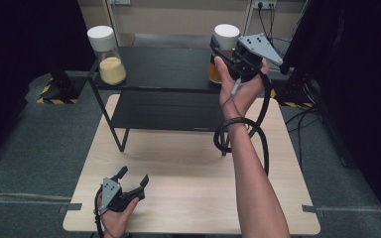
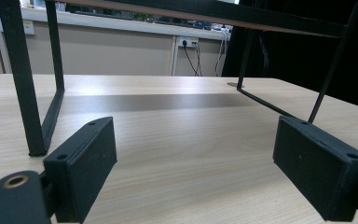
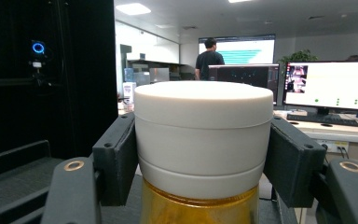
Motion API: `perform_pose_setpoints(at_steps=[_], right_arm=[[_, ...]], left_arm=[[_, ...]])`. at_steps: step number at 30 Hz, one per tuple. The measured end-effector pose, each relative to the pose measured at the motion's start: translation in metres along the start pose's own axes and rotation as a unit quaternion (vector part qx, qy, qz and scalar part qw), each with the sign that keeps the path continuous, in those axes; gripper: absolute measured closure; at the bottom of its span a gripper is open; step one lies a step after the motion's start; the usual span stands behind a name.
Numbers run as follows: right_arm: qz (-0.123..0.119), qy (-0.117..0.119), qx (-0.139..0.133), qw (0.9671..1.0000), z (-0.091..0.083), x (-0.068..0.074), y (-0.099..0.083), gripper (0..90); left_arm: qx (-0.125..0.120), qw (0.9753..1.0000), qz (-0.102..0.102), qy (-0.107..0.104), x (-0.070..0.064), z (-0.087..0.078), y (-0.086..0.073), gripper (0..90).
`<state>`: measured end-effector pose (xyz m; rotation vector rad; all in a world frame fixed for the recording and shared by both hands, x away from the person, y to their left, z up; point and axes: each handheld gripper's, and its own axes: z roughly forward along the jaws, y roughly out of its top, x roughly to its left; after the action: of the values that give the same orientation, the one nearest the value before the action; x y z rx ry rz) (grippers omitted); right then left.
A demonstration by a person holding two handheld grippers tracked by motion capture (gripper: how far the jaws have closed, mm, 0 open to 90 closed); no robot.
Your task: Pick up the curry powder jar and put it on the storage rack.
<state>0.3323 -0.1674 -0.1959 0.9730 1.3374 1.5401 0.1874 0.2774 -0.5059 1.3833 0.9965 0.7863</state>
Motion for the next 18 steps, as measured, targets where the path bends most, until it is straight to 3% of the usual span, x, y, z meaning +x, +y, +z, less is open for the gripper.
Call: perform_pose_setpoints(at_steps=[18], right_arm=[[-0.012, -0.003, 0.002, 0.9999, 0.0041, 0.0034, -0.006, 33.7]], left_arm=[[0.0, 1.0, 0.001, 0.0, -0.0001, 0.0, 0.0, 12.6]])
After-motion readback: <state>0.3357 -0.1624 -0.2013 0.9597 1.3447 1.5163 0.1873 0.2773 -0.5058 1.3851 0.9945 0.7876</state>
